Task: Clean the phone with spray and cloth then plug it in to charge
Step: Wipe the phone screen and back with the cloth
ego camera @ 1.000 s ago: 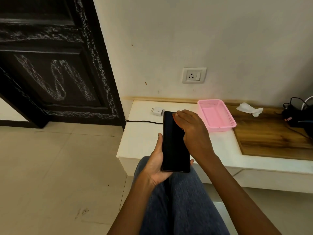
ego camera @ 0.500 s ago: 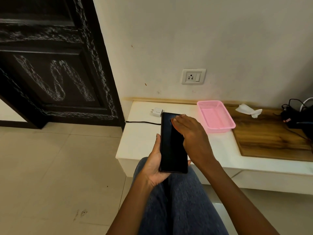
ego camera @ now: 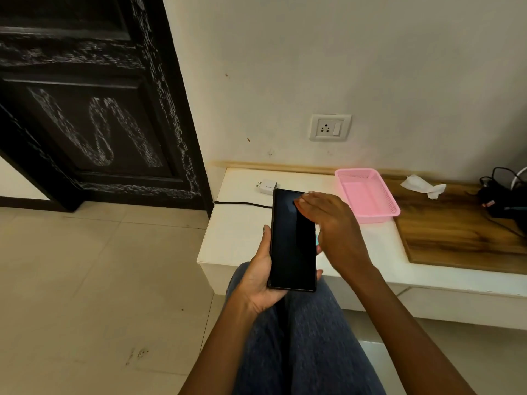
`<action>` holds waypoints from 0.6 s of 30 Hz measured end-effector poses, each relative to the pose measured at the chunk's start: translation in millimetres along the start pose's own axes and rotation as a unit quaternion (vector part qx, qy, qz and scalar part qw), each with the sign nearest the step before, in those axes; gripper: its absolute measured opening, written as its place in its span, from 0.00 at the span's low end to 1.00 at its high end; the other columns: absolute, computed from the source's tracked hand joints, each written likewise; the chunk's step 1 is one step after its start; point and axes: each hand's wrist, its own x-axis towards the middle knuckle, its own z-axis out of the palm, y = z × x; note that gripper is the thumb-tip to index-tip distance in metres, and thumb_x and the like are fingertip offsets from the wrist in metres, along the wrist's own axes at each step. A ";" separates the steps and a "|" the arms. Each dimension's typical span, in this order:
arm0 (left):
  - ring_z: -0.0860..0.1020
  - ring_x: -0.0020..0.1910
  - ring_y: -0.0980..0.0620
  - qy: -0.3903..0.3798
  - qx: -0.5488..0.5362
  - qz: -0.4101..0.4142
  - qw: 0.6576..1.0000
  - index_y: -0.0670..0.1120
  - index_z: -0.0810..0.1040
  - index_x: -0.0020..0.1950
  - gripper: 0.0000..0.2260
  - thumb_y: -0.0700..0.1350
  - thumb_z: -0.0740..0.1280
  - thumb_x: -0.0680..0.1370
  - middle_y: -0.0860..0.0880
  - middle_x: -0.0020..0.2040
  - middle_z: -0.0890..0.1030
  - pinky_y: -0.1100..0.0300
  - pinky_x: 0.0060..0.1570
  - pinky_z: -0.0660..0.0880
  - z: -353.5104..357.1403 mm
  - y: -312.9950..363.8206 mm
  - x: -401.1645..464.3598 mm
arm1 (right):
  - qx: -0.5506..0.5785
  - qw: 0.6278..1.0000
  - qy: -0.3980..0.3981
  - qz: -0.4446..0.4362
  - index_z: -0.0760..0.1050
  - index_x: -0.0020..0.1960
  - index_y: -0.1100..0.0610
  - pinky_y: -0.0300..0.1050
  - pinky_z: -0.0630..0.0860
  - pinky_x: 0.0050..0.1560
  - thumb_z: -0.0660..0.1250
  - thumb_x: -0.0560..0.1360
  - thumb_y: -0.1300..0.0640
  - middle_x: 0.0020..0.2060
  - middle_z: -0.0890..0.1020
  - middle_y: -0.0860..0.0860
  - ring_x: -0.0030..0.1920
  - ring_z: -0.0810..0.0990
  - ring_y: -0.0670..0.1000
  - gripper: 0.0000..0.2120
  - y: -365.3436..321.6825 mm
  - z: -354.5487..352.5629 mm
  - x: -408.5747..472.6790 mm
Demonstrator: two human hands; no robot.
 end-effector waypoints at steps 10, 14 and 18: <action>0.76 0.63 0.40 -0.007 -0.022 0.001 1.000 0.45 0.72 0.70 0.31 0.64 0.59 0.74 0.38 0.65 0.76 0.42 0.59 0.74 -4.1 2.8 0.7 | 0.017 0.999 -0.006 -0.034 0.79 0.54 0.67 0.59 0.74 0.57 0.74 0.60 0.76 0.51 0.83 0.61 0.54 0.80 0.63 0.23 -9.9 5.0 2.5; 0.77 0.62 0.41 -0.011 -0.018 0.005 1.000 0.46 0.69 0.71 0.31 0.64 0.59 0.75 0.39 0.64 0.77 0.41 0.58 0.75 -3.1 -0.5 1.2 | 0.006 1.000 0.002 0.010 0.79 0.54 0.67 0.63 0.77 0.52 0.70 0.62 0.74 0.50 0.83 0.63 0.53 0.79 0.66 0.20 -2.2 1.5 12.2; 0.76 0.64 0.41 -0.002 -0.003 -0.001 1.000 0.46 0.72 0.70 0.31 0.65 0.59 0.75 0.39 0.66 0.76 0.42 0.62 0.72 -2.9 0.8 2.5 | 0.003 1.000 -0.004 0.000 0.79 0.55 0.67 0.59 0.77 0.54 0.70 0.64 0.73 0.51 0.83 0.61 0.54 0.80 0.63 0.19 -15.0 7.0 13.9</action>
